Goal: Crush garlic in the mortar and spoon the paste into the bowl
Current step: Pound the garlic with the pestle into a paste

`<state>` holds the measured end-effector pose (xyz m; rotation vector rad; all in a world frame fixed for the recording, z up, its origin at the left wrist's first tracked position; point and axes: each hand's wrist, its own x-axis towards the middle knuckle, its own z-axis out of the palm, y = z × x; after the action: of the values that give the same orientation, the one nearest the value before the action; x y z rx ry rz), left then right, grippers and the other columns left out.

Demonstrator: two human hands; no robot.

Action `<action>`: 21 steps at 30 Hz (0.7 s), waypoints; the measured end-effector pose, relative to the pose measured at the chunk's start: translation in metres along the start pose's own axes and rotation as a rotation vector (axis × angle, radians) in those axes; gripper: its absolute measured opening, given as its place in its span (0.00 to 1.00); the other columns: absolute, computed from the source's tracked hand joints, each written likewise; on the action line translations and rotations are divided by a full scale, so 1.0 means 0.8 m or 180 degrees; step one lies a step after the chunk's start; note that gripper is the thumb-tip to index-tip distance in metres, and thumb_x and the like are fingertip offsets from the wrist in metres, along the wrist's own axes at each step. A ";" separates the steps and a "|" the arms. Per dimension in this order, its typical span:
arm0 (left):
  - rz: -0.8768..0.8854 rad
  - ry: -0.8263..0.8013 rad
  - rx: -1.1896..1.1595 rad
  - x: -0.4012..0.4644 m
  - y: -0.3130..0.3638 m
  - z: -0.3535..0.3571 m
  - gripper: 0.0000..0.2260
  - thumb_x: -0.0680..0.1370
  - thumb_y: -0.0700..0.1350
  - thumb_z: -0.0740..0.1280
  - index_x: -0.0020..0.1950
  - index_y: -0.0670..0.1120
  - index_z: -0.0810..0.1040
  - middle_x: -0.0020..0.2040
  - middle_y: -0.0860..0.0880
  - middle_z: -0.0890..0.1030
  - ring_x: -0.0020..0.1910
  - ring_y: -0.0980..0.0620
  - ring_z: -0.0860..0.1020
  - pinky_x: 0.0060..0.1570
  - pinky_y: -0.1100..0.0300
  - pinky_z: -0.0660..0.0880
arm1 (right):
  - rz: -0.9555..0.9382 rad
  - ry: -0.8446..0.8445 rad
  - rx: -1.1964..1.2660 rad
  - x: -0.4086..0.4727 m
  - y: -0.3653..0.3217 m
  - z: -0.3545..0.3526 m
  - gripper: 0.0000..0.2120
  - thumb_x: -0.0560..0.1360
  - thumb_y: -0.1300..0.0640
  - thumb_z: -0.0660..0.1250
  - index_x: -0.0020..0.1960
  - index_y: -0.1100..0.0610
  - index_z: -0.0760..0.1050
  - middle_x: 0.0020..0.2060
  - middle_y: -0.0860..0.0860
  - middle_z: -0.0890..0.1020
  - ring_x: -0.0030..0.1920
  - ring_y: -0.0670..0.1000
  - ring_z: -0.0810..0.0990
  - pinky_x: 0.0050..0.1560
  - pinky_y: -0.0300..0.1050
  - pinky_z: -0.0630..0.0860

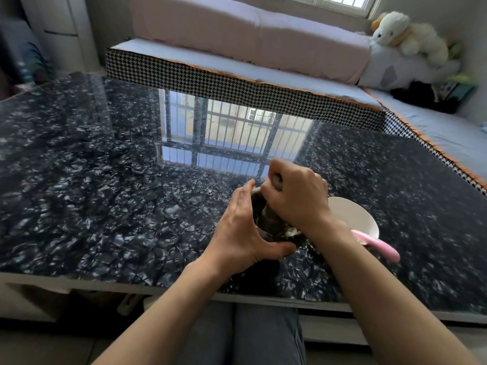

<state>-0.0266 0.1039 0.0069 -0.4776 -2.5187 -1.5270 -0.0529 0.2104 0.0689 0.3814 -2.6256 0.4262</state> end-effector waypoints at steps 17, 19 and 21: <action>-0.0042 -0.0011 0.0038 -0.002 0.001 0.000 0.56 0.56 0.58 0.78 0.75 0.44 0.50 0.71 0.49 0.62 0.69 0.56 0.60 0.67 0.65 0.58 | -0.0039 0.0700 0.0432 0.012 -0.004 -0.028 0.09 0.70 0.58 0.66 0.36 0.52 0.67 0.25 0.42 0.66 0.26 0.46 0.67 0.29 0.36 0.60; -0.0044 -0.0022 0.0061 -0.001 0.000 0.001 0.57 0.54 0.62 0.75 0.75 0.44 0.51 0.71 0.49 0.61 0.71 0.55 0.58 0.70 0.59 0.58 | -0.0190 0.0266 0.0098 0.000 -0.012 -0.009 0.10 0.71 0.56 0.65 0.36 0.52 0.65 0.26 0.45 0.68 0.26 0.51 0.66 0.27 0.35 0.56; -0.0043 0.0013 0.0058 -0.001 0.002 0.001 0.56 0.54 0.63 0.74 0.74 0.44 0.52 0.71 0.50 0.61 0.71 0.56 0.58 0.70 0.59 0.58 | -0.0291 -0.0086 -0.0110 -0.005 -0.013 0.002 0.08 0.72 0.54 0.64 0.37 0.53 0.66 0.29 0.46 0.71 0.30 0.53 0.67 0.27 0.42 0.56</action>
<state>-0.0255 0.1052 0.0075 -0.4553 -2.5358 -1.5069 -0.0470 0.2013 0.0681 0.4970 -2.6257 0.3475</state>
